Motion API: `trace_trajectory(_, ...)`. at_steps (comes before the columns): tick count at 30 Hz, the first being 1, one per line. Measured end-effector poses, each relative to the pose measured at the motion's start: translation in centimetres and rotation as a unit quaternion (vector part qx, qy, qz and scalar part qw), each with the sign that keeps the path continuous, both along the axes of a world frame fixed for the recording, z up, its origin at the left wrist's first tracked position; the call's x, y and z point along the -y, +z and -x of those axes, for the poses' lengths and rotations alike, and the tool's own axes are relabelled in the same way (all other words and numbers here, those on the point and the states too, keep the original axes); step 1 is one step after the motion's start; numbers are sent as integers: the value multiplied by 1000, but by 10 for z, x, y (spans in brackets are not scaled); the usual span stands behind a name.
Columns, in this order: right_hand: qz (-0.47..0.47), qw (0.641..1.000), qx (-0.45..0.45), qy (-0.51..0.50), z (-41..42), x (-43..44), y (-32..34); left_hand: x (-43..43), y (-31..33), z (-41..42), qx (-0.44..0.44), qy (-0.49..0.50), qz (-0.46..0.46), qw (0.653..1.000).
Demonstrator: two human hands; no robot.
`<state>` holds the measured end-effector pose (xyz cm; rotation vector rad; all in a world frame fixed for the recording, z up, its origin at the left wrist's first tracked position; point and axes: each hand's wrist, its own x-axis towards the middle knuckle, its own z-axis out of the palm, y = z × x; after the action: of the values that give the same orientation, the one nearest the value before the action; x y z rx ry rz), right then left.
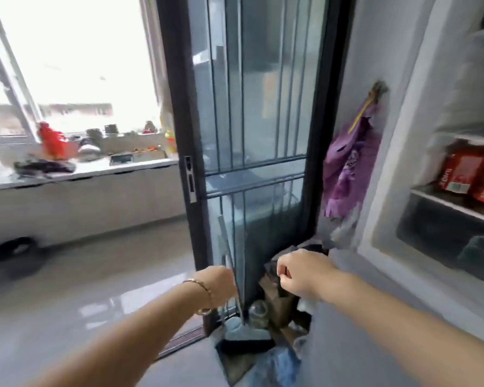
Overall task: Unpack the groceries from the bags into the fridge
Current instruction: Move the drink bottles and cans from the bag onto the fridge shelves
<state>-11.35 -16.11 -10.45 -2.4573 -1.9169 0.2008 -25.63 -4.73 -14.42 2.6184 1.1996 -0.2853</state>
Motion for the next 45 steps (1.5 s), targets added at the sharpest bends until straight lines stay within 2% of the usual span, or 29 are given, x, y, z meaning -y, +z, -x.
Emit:
trace_trajectory(4, 6, 990, 12, 142, 124, -45, -22, -9, -26, 164, 32, 167, -3, 985)
trace_trajectory(9, 22, 958, 24, 287, 312, -82, -48, 29, -45, 382, 30, 358, -12, 933)
trace_trajectory(14, 27, 908, 14, 417, 526, -74, -70, 109, -63, 589, -4, 519, -26, 854)
trace_trajectory(18, 45, 854, 23, 518, 691, -42, -77, 185, -70, 720, 6, 622, -12, 783)
trace_trajectory(27, 119, 709, 16, 695, 993, 55, -101, 329, -76, 924, 20, 779, -18, 626)
trace_trajectory(35, 132, 619, 9, 774, 1192, 108, -129, 394, -89, 1068, 47, 864, -36, 501)
trace_trajectory(41, 169, 545, 28, 821, 1305, 138, -150, 425, -101, 1159, 65, 895, -21, 441)
trace_trajectory(43, 180, 536, 24, 825, 1337, 149, -159, 436, -110, 1188, 79, 901, -9, 427)
trace_trajectory(45, 187, 538, 20, 822, 1370, 161, -168, 448, -124, 1219, 85, 899, 7, 429)
